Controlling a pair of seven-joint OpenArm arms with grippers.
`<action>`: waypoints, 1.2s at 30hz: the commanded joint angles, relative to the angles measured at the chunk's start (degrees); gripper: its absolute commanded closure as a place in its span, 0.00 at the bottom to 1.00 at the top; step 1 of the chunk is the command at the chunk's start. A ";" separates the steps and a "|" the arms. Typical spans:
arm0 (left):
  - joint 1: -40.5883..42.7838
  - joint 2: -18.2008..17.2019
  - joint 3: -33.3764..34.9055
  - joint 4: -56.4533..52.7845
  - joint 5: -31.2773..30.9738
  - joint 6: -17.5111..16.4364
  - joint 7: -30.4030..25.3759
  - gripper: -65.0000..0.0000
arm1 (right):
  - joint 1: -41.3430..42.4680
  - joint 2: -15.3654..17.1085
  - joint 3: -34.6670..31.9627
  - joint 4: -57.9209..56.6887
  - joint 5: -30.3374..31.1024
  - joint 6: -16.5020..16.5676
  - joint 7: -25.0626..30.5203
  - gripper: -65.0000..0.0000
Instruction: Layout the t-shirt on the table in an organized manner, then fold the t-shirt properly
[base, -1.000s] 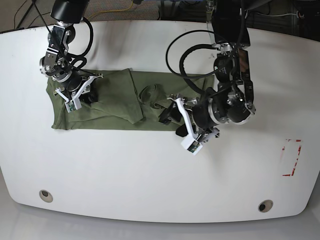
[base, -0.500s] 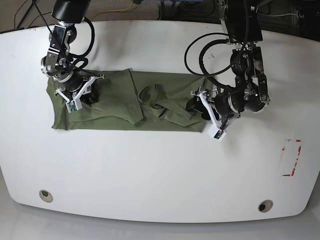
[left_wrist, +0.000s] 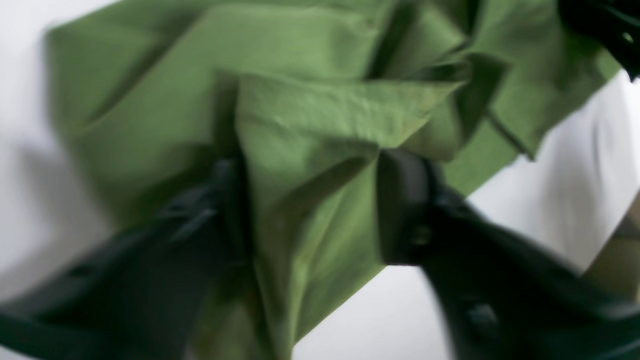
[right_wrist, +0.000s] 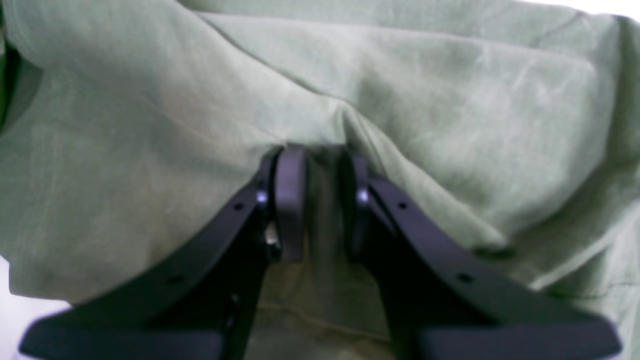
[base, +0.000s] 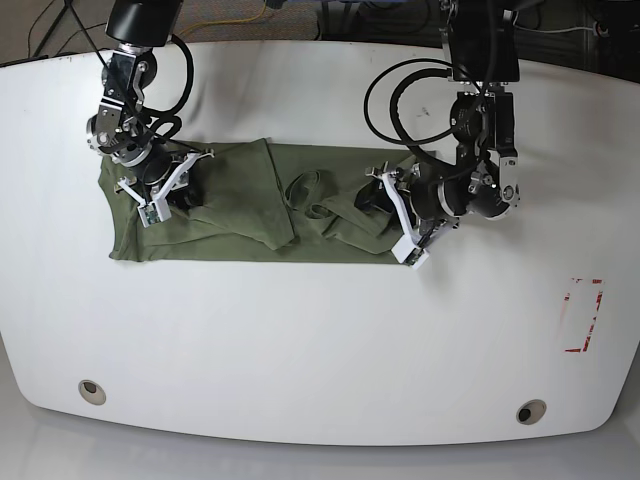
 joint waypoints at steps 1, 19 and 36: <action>-1.21 -0.07 -0.05 1.02 -1.19 -0.13 -1.10 0.72 | -0.48 0.05 -0.27 -0.40 -2.88 0.54 -4.68 0.81; -1.12 -0.07 4.35 5.85 -1.27 -5.05 0.13 0.92 | -0.39 0.05 -0.18 -0.40 -2.88 0.54 -4.68 0.81; -1.12 -0.15 20.26 10.43 -1.27 -7.12 2.77 0.65 | -0.39 0.05 -0.27 -0.40 -2.88 0.54 -4.68 0.81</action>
